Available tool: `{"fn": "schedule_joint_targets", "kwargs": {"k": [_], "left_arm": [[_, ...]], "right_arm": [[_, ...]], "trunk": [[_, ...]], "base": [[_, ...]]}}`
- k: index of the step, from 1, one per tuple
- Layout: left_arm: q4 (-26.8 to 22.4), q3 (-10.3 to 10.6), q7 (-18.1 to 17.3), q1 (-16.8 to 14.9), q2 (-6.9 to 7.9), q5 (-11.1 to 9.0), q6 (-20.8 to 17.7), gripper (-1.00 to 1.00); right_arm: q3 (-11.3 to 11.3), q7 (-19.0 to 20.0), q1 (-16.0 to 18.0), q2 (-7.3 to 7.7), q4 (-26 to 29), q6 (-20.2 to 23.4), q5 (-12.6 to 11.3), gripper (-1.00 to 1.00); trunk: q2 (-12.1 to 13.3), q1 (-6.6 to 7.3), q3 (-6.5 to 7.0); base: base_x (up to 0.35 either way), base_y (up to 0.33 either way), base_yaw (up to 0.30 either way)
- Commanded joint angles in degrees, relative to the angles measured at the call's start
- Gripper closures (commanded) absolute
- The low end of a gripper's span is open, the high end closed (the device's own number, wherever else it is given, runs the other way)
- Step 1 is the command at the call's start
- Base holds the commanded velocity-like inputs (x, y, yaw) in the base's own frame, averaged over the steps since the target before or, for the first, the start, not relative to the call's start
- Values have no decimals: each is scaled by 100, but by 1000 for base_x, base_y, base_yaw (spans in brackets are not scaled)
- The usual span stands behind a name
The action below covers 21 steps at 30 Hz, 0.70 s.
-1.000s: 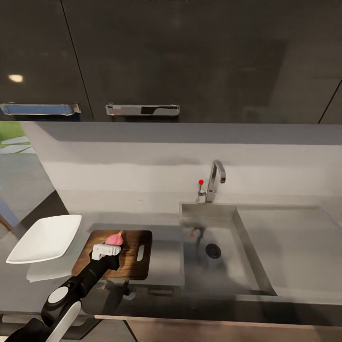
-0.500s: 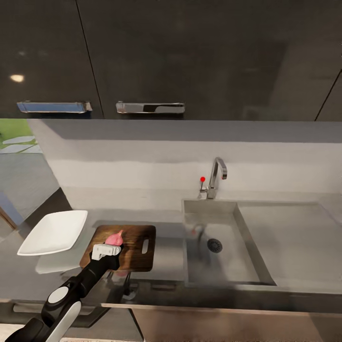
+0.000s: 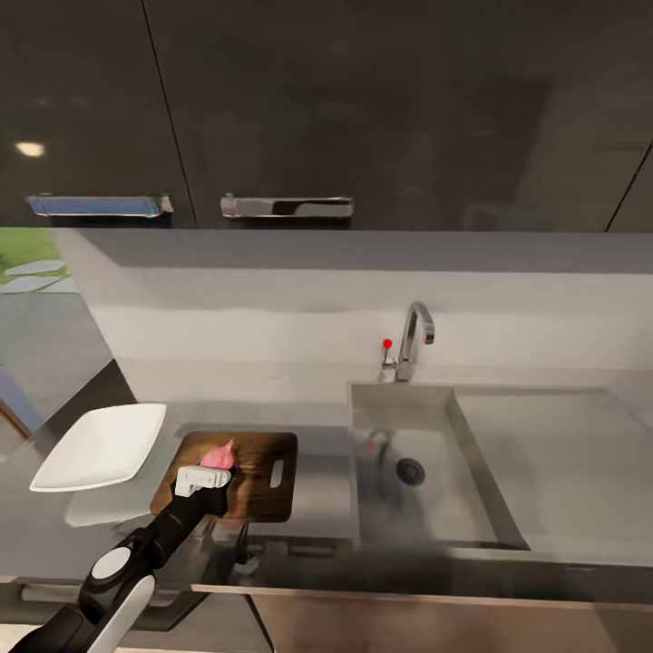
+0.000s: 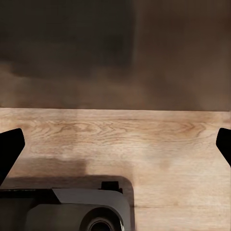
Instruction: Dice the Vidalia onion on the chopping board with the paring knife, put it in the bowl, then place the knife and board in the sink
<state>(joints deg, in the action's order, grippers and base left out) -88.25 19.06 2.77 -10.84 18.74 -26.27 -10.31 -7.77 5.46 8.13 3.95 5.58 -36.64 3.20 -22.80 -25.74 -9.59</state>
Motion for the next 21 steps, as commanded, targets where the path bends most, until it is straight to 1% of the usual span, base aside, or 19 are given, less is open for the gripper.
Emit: {"fn": "schedule_joint_targets", "kwargs": {"k": [1,5,10,17,21], "left_arm": [[-8,11,28,-6,5,-45,-24,100],[-8,16,26,-6,6,-45,-24,100],[-8,18,30,-6,6,-45,-24,100],[-10,18,31,-5,7,-45,-10,100],[-13,19,30,-6,7,-45,0,100]], "right_arm": [[-50,37,5,0,-4,-19,32,-100],[-53,38,5,0,-4,-19,32,-100],[-50,41,5,0,-4,-19,32,-100],[-51,37,5,0,-4,-19,32,-100],[-52,37,5,0,-4,-19,32,-100]], "trunk": [[-12,-5,-12],[-12,-5,-12],[-12,-5,-12],[-12,-5,-12],[-12,-5,-12]], "base": [[178,0,0],[213,0,0],[64,0,0],[-3,0,0],[-203,0,0]]}}
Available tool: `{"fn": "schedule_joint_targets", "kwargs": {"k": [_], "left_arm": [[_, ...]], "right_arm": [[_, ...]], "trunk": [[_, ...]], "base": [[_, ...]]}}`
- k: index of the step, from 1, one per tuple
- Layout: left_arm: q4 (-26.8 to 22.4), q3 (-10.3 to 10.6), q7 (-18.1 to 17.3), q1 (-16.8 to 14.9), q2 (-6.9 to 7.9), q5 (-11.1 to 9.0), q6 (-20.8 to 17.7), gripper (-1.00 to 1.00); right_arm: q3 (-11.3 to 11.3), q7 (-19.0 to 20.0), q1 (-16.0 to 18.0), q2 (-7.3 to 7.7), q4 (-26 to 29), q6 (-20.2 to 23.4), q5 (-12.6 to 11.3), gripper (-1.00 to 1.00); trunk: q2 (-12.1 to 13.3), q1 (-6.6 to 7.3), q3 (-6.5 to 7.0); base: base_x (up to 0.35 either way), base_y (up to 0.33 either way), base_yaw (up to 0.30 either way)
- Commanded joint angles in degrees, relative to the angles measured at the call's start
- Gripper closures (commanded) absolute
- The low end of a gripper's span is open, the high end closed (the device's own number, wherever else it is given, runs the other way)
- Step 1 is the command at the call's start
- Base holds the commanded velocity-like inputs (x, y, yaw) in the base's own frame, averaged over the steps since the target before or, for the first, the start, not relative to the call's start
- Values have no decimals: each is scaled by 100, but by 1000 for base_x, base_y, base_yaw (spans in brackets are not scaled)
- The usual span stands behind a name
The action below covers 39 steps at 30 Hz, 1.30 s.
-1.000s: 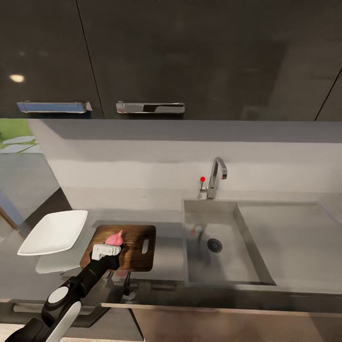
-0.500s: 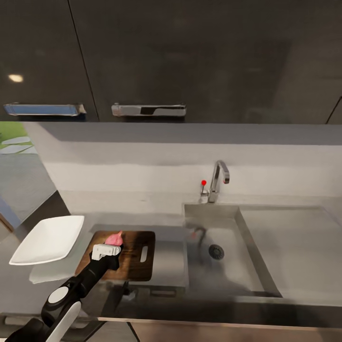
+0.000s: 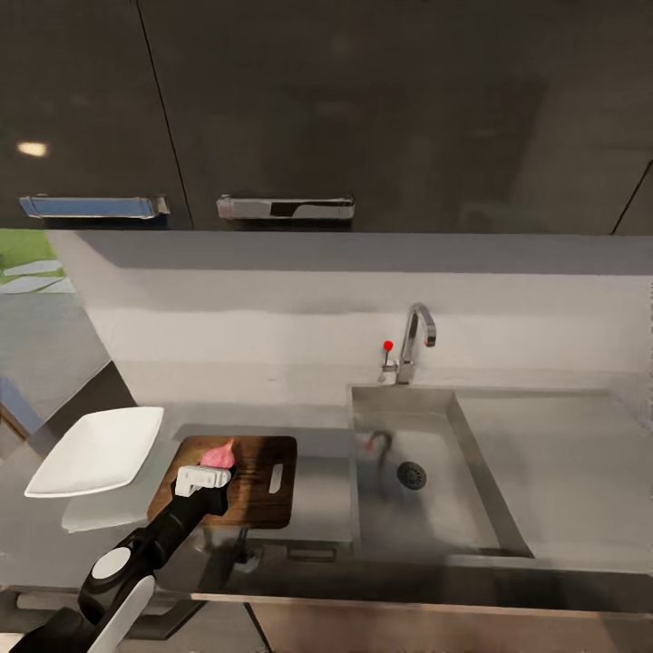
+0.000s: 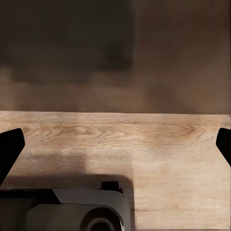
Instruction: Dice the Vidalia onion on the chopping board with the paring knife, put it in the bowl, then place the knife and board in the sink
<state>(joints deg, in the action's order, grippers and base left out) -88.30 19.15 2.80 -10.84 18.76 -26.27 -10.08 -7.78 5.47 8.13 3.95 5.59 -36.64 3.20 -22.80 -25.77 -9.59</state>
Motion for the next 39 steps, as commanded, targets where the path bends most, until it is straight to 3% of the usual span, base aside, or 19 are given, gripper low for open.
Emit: {"fn": "schedule_joint_targets", "kwargs": {"k": [1,39], "left_arm": [[-7,11,27,-5,4,-45,-23,100],[5,13,36,-6,4,-45,-12,100]], "right_arm": [[-50,35,5,1,-5,-19,32,-100],[-48,41,5,1,-5,-19,32,-100]], "trunk": [[-11,-1,-11],[-11,-1,-11]], "base": [[-167,0,0],[-14,0,0]]}}
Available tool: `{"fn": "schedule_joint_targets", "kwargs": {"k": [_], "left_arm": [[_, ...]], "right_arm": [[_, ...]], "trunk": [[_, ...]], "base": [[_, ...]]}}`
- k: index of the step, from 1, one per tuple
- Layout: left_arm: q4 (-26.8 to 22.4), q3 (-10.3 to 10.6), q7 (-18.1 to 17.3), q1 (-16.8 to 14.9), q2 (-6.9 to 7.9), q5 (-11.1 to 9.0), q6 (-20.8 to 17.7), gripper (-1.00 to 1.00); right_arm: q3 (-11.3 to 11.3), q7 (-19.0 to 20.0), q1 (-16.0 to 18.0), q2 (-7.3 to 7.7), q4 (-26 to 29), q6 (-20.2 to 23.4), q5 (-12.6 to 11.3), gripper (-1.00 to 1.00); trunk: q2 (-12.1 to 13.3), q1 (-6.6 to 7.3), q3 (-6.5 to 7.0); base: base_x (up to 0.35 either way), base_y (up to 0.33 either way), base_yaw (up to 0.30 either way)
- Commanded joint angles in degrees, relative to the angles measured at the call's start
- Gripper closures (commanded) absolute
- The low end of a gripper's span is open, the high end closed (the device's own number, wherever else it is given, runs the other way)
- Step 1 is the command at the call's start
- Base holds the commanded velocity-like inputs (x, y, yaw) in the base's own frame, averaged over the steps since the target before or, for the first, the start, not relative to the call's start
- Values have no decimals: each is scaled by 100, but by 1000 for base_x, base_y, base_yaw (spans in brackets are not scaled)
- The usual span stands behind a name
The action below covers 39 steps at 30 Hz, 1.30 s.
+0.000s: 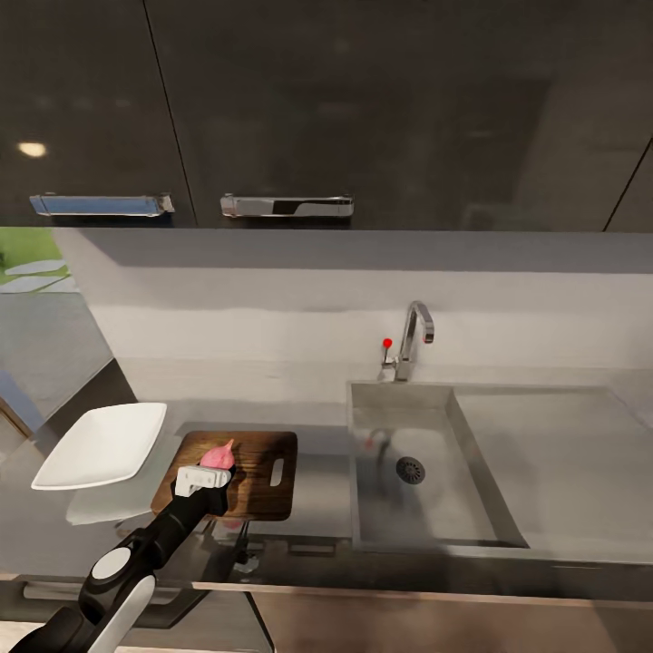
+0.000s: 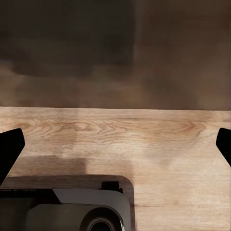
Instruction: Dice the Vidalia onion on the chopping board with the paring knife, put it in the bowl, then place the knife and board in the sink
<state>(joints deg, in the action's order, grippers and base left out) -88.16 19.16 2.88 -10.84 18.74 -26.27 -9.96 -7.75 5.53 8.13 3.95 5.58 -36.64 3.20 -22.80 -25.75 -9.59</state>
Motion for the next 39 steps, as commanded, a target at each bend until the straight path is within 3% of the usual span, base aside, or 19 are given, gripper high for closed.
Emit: {"fn": "schedule_joint_targets", "kwargs": {"k": [1,13,14,39], "left_arm": [[-9,14,28,-6,6,-45,-23,100],[0,19,29,-5,4,-43,-16,100],[-2,22,25,-3,4,-41,-13,-100],[-17,4,20,3,5,-37,3,-100]], "right_arm": [[-51,36,5,0,-5,-19,32,-100],[-51,36,5,0,-5,-19,32,-100],[-51,36,5,0,-5,-19,32,-100],[-51,36,5,0,-5,-19,32,-100]], "trunk": [[-12,-3,-12],[-12,-3,-12],[-12,-3,-12],[-12,-3,-12]], "base": [[0,0,0],[0,0,0],[0,0,0],[0,0,0]]}}
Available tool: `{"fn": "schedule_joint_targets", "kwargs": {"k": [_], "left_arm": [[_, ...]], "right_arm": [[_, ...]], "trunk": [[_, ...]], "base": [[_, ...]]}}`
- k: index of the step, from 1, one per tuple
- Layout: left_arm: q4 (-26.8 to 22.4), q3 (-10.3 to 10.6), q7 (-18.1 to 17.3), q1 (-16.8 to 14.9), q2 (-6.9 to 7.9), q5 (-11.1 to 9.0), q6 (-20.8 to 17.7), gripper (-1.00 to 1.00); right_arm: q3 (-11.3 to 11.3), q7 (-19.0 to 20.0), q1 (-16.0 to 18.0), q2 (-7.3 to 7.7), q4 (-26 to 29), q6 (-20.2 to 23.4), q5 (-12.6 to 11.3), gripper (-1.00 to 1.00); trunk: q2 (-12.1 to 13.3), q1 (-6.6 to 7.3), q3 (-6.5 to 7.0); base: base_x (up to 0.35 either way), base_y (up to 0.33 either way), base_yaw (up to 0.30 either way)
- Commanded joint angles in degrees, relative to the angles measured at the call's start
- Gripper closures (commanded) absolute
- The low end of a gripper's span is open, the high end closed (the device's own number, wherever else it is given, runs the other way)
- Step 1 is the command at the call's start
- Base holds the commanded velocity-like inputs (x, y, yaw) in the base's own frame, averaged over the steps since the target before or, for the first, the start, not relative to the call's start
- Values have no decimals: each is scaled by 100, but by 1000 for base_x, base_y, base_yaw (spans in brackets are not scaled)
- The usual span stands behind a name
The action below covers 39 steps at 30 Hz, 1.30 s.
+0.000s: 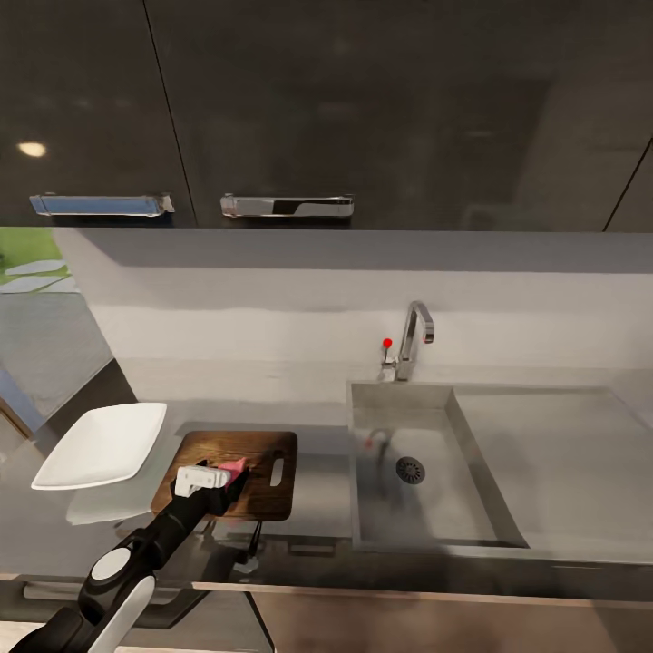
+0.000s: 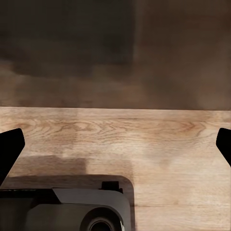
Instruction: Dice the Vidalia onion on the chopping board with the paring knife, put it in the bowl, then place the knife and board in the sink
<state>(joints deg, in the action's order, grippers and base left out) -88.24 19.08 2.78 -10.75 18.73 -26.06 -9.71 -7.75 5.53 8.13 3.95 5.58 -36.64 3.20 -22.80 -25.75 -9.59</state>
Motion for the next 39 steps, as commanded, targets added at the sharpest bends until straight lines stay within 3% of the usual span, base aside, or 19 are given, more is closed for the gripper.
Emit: {"fn": "schedule_joint_targets", "kwargs": {"k": [1,30,39], "left_arm": [[-9,10,29,-6,6,-59,-22,-100],[-9,18,31,-6,2,-63,-22,-100],[117,60,8,93,-1,-66,123,-100]], "right_arm": [[-51,36,5,0,-5,-19,32,-100],[-51,36,5,0,-5,-19,32,-100],[-51,28,5,0,-5,-19,39,-100]], "trunk": [[-12,-3,-12],[-12,-3,-12],[-12,-3,-12]], "base": [[0,0,0],[-297,0,0],[-54,0,0]]}}
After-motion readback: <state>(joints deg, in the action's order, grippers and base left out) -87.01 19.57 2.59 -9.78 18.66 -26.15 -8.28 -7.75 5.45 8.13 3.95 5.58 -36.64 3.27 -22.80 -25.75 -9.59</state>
